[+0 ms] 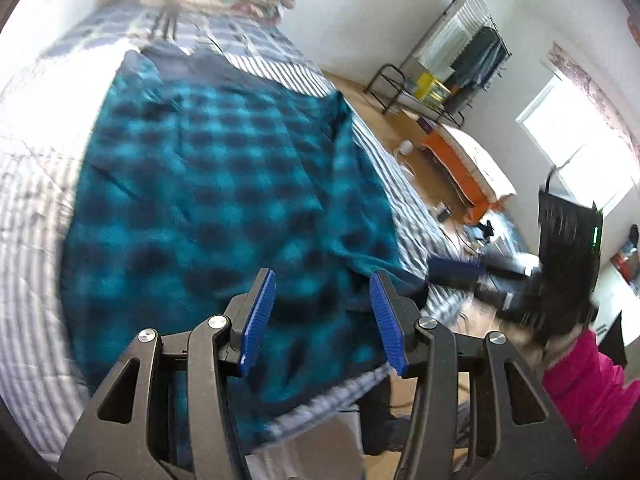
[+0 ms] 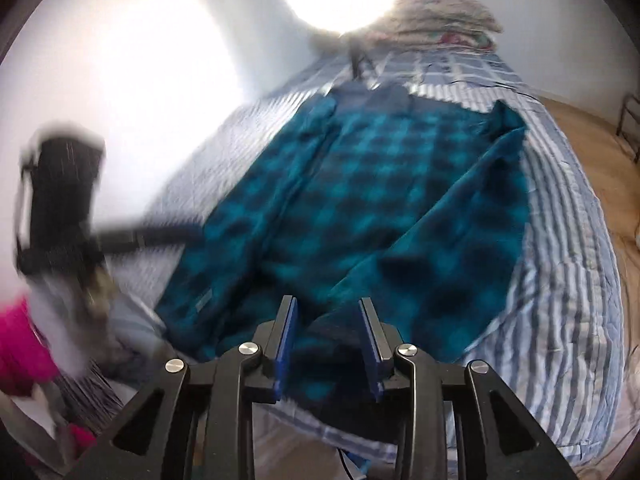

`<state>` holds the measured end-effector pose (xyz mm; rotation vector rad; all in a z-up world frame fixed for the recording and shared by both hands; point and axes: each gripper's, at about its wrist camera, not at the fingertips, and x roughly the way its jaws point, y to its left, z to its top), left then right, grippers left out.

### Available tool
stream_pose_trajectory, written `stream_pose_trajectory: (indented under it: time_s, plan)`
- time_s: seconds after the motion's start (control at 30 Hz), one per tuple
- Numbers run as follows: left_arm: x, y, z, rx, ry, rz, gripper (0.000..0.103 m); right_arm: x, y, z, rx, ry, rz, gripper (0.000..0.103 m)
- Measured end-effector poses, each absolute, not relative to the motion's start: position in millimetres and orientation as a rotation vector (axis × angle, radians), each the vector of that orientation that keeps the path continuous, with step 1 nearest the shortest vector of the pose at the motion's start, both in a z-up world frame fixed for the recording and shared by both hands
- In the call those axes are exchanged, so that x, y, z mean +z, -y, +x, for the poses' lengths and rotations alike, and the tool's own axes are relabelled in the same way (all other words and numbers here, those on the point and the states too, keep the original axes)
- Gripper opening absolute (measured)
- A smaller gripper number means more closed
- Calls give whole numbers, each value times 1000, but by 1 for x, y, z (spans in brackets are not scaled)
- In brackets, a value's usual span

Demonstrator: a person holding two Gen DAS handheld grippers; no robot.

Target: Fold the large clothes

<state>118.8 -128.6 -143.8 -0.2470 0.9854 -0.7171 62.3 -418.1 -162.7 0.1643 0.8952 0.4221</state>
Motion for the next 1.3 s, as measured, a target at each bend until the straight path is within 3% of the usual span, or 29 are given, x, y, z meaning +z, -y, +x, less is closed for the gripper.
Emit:
stream_pose_trajectory:
  time_s: [0.23,0.5,0.57,0.6,0.73,0.97,1.13,1.3]
  plan:
    - [-172,197,132,-781,-1086,-187,58,-164,517,104,254,-891,347,36]
    - [-232,227,182,-762,-1287,-360,56,-207,594,179,142,-907,518,39]
    - [-240,234,187,-800,-1299,-379,16,-221,600,201,124,-926,534,39]
    - [-241,240,188,-808,-1300,-343,4,-227,602,213,122,-936,548,39]
    - [-231,237,188,-865,-1284,-377,3,-250,611,252,128,-946,628,39]
    - [-189,168,160,-801,-1165,-355,3,-271,602,302,167,-952,733,39]
    - [-200,127,145,-705,-1192,-383,3,-273,583,330,214,-972,736,31]
    - [-217,103,127,-659,-1248,-482,3,-267,563,352,253,-979,743,36]
